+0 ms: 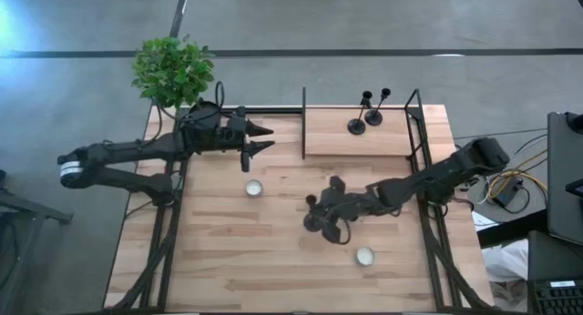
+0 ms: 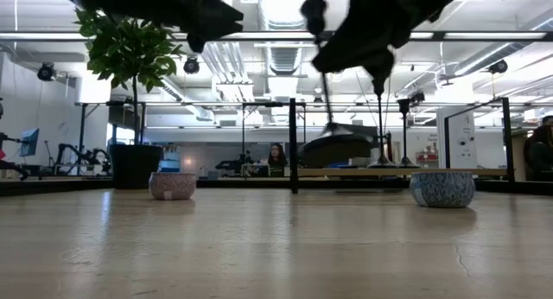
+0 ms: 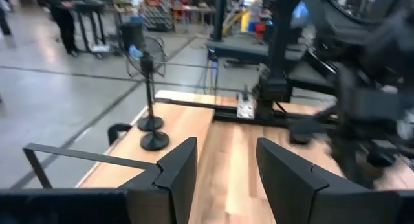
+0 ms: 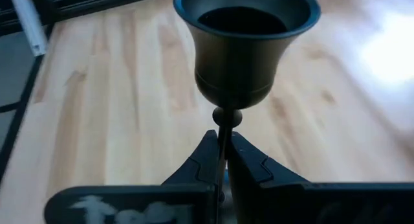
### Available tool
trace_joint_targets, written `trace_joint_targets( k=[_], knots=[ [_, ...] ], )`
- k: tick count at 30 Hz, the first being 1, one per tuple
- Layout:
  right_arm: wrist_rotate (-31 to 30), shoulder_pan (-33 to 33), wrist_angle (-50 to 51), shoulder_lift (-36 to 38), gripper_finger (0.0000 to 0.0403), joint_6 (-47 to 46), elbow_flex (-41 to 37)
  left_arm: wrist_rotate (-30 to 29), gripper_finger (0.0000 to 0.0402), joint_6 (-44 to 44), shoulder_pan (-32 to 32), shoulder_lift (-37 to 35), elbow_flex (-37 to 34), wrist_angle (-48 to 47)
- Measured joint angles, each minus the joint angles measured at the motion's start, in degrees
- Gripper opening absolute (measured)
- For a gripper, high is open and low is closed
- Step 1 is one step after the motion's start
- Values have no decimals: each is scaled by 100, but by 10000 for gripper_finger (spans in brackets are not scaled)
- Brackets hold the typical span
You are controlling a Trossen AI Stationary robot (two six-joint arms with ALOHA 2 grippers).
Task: Pick & Place candle stick holders
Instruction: Put the black candle holder on the shelf
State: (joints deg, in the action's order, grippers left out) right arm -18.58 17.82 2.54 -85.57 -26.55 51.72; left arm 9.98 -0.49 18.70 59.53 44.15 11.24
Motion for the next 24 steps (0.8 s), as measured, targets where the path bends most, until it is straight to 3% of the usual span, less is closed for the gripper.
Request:
trace_joint_targets(
  k=[6, 11, 18, 24],
  knots=[
    [-281, -167, 52, 997, 9, -30, -448, 320, 165, 298, -16, 317, 778, -946],
    [-289, -394, 53, 1617, 9, 95, -516, 498, 165, 438, -18, 796, 1356, -1101],
    [-303, -628, 110, 2112, 10, 291, -511, 1571, 165, 254, -20, 1549, 2131, -1208],
    [-257, -755, 401, 2097, 10, 298, -513, 1844, 165, 1065, -31, 2276, 3380, -3222]
  ],
)
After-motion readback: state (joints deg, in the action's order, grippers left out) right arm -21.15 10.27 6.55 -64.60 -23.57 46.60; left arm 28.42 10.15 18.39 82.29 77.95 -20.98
